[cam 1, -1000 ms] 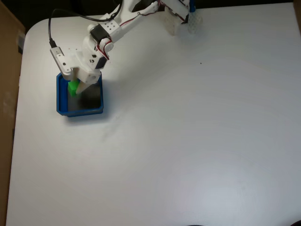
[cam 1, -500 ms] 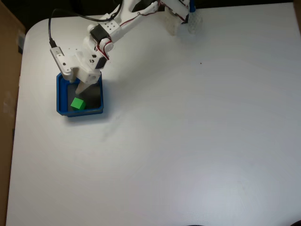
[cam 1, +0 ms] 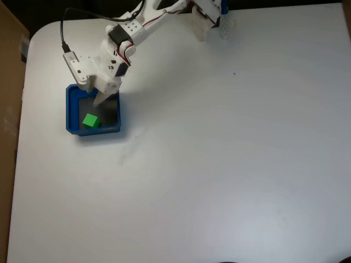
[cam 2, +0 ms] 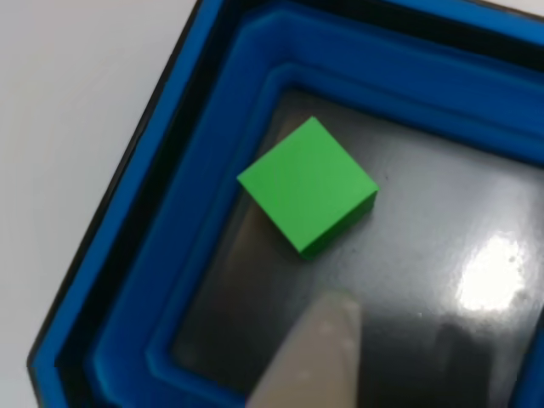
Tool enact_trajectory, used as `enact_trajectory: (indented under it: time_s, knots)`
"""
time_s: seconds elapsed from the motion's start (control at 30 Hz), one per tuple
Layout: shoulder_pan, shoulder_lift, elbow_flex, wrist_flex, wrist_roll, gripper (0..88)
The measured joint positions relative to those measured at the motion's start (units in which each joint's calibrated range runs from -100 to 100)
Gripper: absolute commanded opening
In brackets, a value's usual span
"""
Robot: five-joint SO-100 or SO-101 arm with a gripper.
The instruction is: Pick up green cube and drop it in the blue box
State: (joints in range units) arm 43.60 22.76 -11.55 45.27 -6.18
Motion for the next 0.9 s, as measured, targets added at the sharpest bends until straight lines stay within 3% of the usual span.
enact_trajectory:
  time_s: [0.5,0.9]
  knots:
    - [0.00,-29.80,31.15,0.00,0.10,19.8]
    - [0.00,-54.52,55.42,0.00,0.10,3.1]
